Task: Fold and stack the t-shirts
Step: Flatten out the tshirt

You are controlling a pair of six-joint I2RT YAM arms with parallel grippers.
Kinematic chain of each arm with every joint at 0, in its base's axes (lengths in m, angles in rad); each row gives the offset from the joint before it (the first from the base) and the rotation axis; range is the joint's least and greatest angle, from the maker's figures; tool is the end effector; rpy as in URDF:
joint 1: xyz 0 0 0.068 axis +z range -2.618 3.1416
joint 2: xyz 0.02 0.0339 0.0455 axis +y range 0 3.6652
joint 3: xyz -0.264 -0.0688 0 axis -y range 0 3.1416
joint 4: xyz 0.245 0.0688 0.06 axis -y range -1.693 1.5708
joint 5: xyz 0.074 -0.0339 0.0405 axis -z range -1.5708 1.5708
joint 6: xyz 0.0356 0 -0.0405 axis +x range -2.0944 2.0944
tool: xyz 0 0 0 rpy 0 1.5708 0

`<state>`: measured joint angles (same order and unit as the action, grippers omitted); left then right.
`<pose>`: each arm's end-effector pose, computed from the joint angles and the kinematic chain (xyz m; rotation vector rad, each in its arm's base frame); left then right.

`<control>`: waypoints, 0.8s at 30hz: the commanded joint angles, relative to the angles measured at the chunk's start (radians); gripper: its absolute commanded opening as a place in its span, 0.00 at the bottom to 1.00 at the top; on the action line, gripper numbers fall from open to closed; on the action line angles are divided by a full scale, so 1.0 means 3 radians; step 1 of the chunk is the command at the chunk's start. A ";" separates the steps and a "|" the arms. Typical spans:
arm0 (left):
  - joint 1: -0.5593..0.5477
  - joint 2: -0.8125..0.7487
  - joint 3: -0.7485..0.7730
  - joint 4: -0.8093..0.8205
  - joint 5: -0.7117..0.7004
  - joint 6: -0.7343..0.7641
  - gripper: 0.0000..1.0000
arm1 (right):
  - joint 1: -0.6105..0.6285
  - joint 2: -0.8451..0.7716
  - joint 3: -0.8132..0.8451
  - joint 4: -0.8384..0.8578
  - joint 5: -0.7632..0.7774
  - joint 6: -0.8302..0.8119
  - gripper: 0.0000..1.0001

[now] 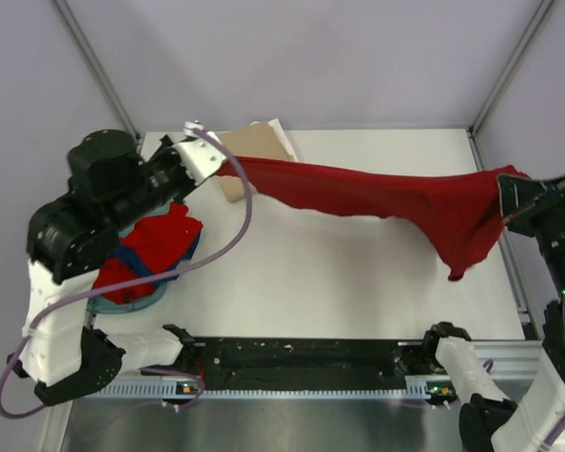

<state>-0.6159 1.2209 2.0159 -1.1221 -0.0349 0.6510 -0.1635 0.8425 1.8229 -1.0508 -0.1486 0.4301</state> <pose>0.1330 -0.0926 0.5432 1.1043 1.5438 0.0570 0.0401 -0.0013 0.5398 0.3723 1.6079 0.3254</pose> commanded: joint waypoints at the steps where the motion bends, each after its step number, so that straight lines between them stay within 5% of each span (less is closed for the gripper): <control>1: 0.0018 -0.0117 0.0295 -0.0125 0.0331 -0.0222 0.00 | 0.0049 -0.0098 0.0290 0.0015 0.0081 -0.0017 0.00; 6: 0.0013 0.0148 0.0173 0.0028 0.0291 -0.0191 0.00 | 0.0049 0.0203 0.0025 0.0280 0.0230 0.0080 0.00; 10: 0.0023 0.0602 0.0193 0.0538 -0.0256 -0.0059 0.00 | 0.0049 0.0657 -0.0125 0.0949 0.0066 0.0264 0.00; 18: 0.0125 0.1728 0.1189 0.1847 -0.1089 0.0462 0.00 | -0.0063 0.2110 0.1561 0.1099 0.0142 0.0182 0.00; 24: 0.0130 0.1892 0.1400 0.2319 -0.1310 0.0780 0.00 | -0.0140 0.2091 0.2080 0.1094 0.0173 -0.0114 0.00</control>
<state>-0.5823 1.8584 2.3390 -0.6487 -0.3256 0.8028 -0.1925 1.5997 2.3180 -0.8291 -0.1131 0.4778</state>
